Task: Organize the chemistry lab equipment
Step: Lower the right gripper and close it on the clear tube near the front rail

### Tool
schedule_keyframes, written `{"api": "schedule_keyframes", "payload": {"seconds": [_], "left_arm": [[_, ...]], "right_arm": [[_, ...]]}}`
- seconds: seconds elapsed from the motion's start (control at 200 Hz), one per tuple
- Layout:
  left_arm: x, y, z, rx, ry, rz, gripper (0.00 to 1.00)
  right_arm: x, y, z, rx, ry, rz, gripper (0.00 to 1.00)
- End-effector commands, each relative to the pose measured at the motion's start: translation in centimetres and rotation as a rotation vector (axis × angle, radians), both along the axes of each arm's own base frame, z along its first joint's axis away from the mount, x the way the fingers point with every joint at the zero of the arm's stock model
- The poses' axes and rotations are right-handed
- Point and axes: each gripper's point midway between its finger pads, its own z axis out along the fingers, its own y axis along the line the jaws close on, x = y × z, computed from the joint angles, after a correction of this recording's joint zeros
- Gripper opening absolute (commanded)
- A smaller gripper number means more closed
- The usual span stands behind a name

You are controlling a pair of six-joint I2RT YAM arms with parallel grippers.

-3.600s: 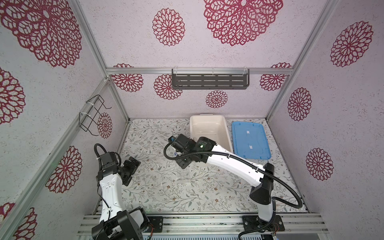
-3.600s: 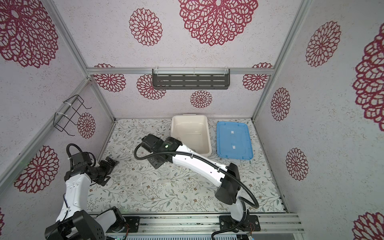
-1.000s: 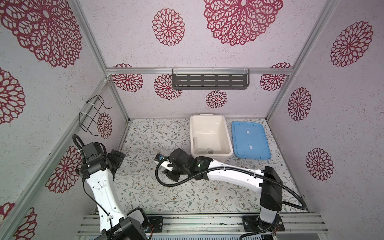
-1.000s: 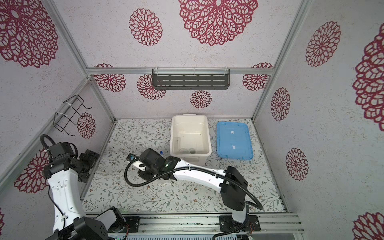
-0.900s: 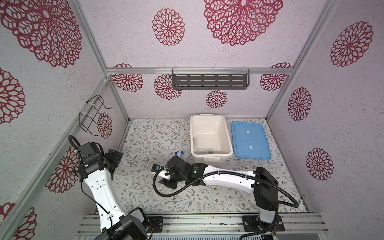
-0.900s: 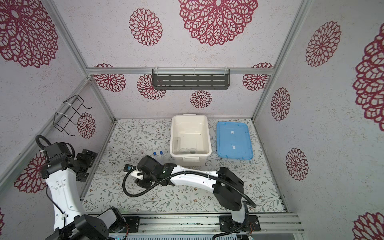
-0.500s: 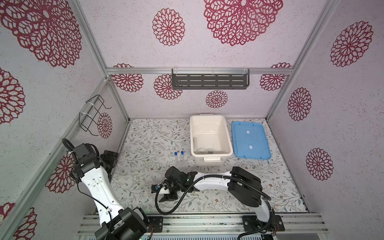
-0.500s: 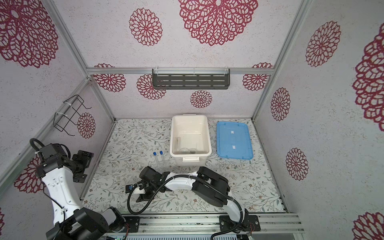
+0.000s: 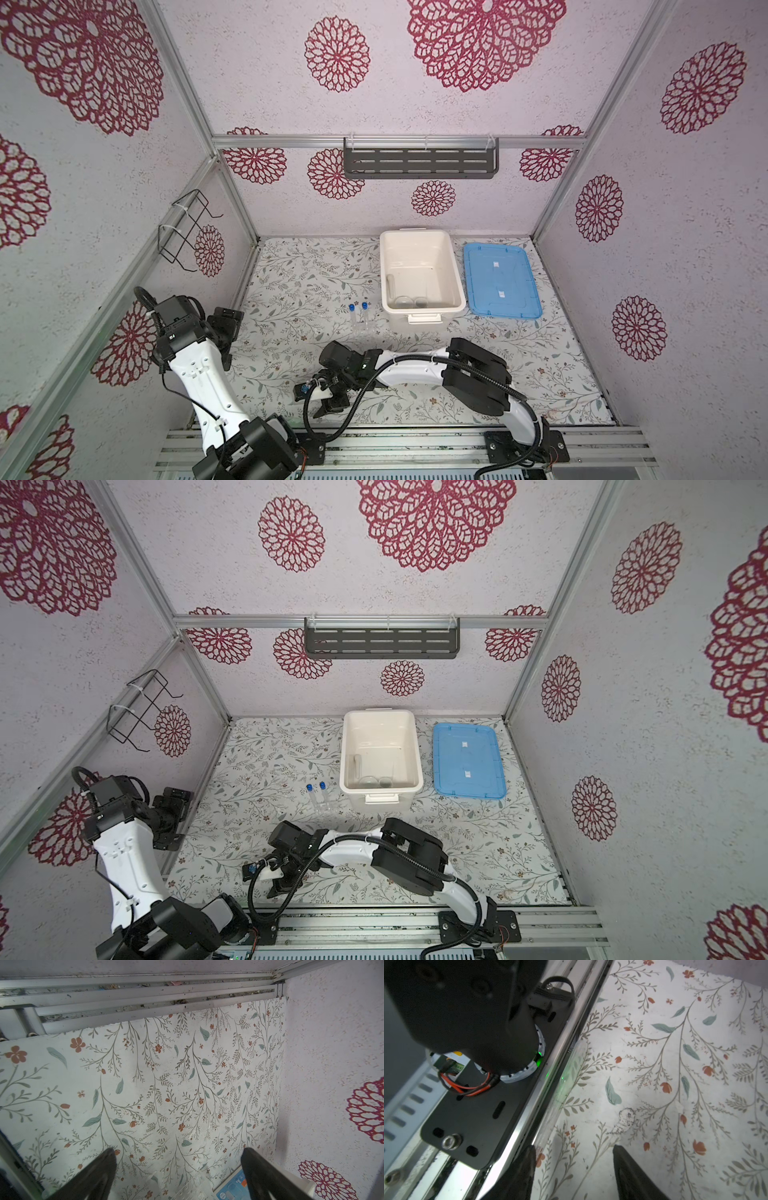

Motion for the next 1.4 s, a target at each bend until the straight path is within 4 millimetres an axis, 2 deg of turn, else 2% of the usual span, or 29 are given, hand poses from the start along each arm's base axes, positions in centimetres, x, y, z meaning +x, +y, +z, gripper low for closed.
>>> {"api": "schedule_keyframes", "payload": {"seconds": [0.0, 0.1, 0.25, 0.335, 0.455, 0.63, 0.811, 0.931, 1.136, 1.396], "left_arm": [[0.4, 0.3, 0.4, 0.008, -0.037, 0.018, 0.97], [0.2, 0.4, 0.3, 0.018, -0.037, 0.022, 0.97], [0.2, 0.5, 0.4, 0.028, -0.038, 0.018, 0.97], [0.3, 0.3, 0.5, 0.022, -0.04, 0.01, 0.97], [0.1, 0.2, 0.6, 0.027, -0.032, -0.003, 0.97], [0.4, 0.4, 0.9, 0.032, -0.046, -0.003, 0.97], [0.7, 0.5, 0.6, 0.018, -0.053, 0.005, 0.97], [0.6, 0.5, 0.5, 0.018, -0.052, 0.003, 0.97], [0.8, 0.4, 0.6, 0.014, -0.058, -0.002, 0.97], [0.9, 0.4, 0.5, 0.004, -0.058, -0.004, 0.97]], "right_arm": [[-1.1, 0.4, 0.5, 0.001, 0.0, 0.054, 0.63], [-1.6, 0.6, -0.1, -0.024, -0.024, 0.083, 0.63], [-1.7, 1.6, -1.6, -0.029, -0.187, 0.082, 0.62], [-1.6, 2.2, -2.4, -0.041, -0.212, 0.064, 0.59], [-1.0, 2.7, -3.0, -0.055, -0.213, 0.024, 0.48], [-0.4, 2.7, -3.3, -0.078, -0.205, -0.023, 0.27], [0.7, 2.5, -3.5, -0.096, -0.151, -0.113, 0.16], [1.4, 2.6, -3.3, -0.09, -0.131, -0.165, 0.1], [2.8, 2.3, -2.8, -0.085, -0.084, -0.245, 0.07], [3.2, 1.0, 1.7, -0.024, 0.036, -0.378, 0.07]]}}
